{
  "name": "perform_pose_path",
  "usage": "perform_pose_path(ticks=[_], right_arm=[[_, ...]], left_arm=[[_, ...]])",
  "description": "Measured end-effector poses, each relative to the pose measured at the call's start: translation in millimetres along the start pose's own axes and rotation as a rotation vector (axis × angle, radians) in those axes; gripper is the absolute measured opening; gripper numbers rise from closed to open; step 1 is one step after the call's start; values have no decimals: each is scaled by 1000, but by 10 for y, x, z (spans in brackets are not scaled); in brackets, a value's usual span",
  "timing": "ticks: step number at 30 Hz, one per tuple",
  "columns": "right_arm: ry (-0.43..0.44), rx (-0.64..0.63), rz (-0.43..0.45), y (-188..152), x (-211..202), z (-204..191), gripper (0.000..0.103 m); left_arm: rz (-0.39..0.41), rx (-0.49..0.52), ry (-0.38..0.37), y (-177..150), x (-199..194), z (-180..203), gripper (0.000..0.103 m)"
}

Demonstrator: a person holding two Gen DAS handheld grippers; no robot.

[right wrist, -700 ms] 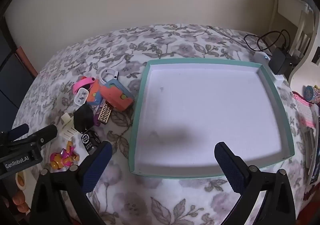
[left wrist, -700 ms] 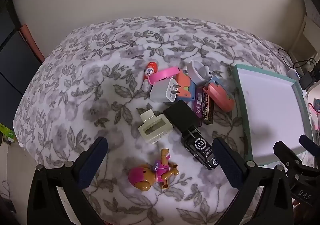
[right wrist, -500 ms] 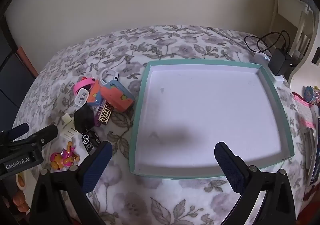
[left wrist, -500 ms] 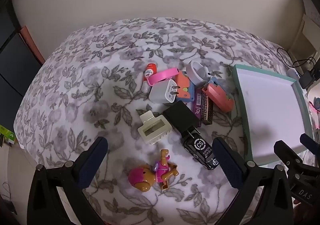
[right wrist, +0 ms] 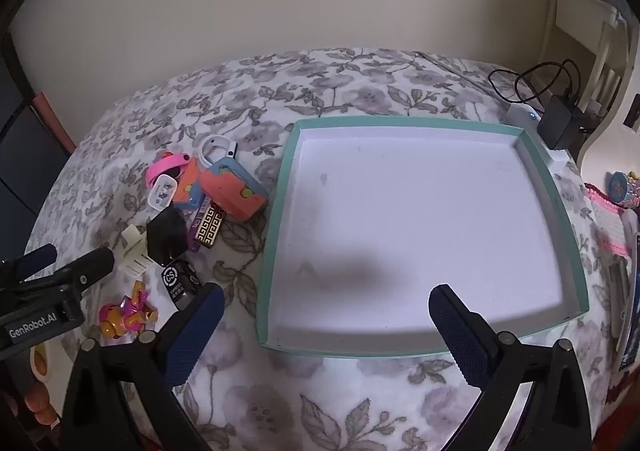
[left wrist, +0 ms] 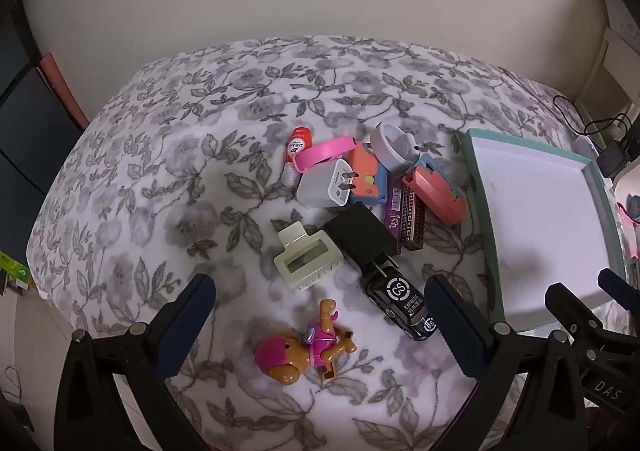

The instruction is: Organize rigid objects

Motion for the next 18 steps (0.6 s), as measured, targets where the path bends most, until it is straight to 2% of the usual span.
perform_pose_path(ticks=[18], right_arm=[[-16,22,25,21,-57,69,103]], left_arm=[[-17,0,-2,-21,48,3,103]])
Point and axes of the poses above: each gripper's, at about its wrist camera, not at the fingertips, and x roughly the way its jaws point, z to its right, y to its top, the point moved 9 cm from there along x, roughly the way its jaws point, and after that the axes turned 13 degrees about y, right-handed, at the moved point
